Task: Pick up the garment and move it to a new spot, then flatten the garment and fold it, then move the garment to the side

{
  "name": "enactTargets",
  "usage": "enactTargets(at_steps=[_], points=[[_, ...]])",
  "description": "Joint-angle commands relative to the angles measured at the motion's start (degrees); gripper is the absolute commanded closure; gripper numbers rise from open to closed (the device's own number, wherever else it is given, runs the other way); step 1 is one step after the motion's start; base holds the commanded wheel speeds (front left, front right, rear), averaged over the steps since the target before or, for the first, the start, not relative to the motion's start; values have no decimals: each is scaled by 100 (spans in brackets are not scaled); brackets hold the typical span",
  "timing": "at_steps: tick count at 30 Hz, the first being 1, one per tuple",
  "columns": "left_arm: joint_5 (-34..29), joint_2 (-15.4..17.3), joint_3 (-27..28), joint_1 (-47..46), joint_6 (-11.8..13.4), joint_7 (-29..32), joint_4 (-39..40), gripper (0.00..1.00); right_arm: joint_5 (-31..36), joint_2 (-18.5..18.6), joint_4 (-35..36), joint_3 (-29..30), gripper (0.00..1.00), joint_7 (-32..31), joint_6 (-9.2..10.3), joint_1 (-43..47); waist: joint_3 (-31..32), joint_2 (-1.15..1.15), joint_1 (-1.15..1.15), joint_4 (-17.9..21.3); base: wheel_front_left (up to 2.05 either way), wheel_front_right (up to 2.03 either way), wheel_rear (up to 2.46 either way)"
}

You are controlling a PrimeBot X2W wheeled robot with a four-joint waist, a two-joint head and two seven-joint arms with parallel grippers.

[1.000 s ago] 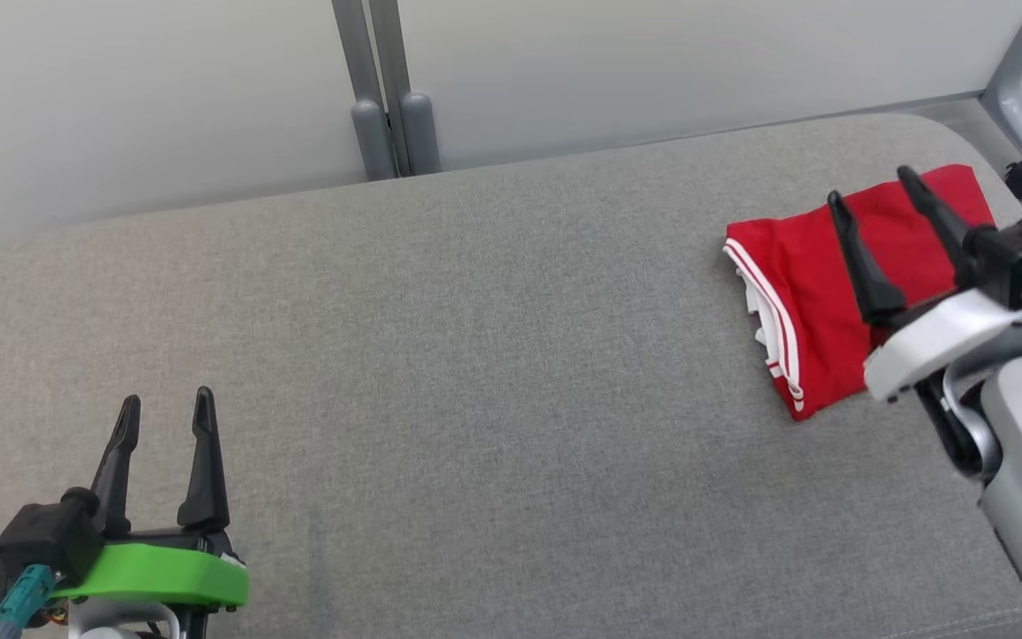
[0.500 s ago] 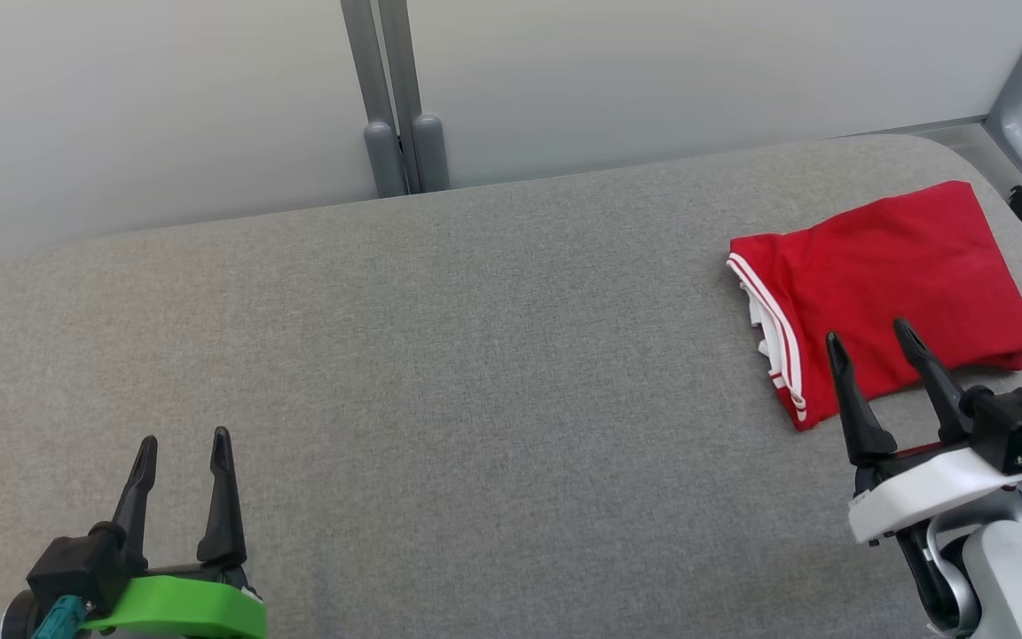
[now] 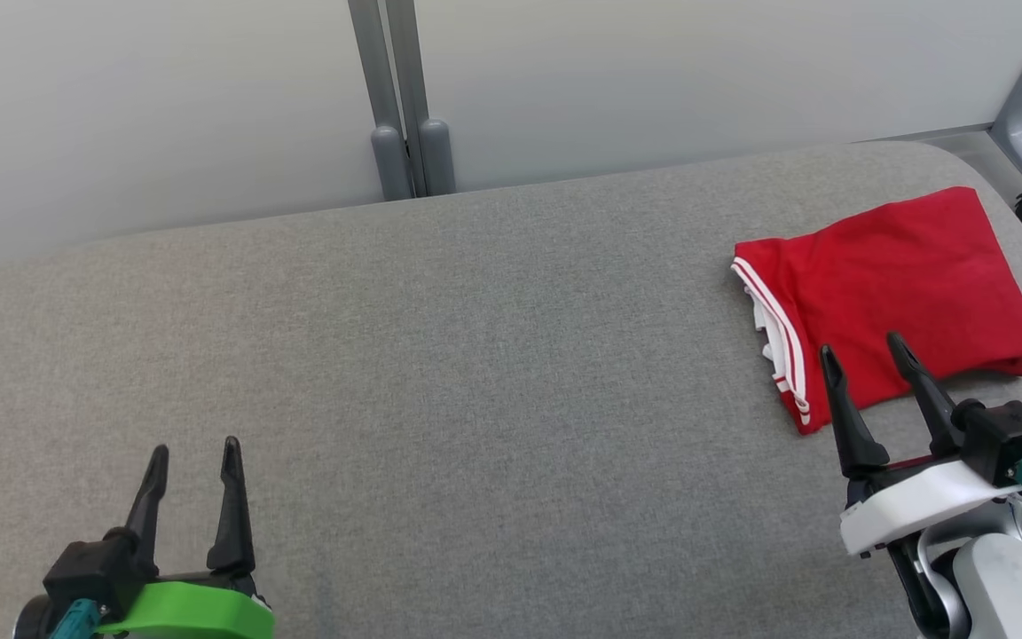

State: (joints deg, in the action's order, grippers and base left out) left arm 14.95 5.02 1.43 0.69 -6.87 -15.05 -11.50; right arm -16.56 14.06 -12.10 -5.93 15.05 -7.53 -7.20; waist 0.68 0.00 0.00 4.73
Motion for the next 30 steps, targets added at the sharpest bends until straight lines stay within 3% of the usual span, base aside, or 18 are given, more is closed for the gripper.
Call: enactTargets(at_steps=[1, 4, 30], points=[[2, -8, 2, 3, 0, 4, -27, 100, -8, -15, -24, -5, 100, -3, -1, 5, 0, 0, 0, -1, 0, 0, 0], [49, -57, 9, 20, 0, 55, -183, 100, -61, -98, -138, -31, 100, -23, -1, 81, 0, 0, 0, -4, 0, 0, 0], [2526, -106, 173, -231, -21, 733, -193, 100, -2487, -421, -144, 387, 100, -710, 1, 70, -18, 0, 0, -101, 0, 0, 0]])
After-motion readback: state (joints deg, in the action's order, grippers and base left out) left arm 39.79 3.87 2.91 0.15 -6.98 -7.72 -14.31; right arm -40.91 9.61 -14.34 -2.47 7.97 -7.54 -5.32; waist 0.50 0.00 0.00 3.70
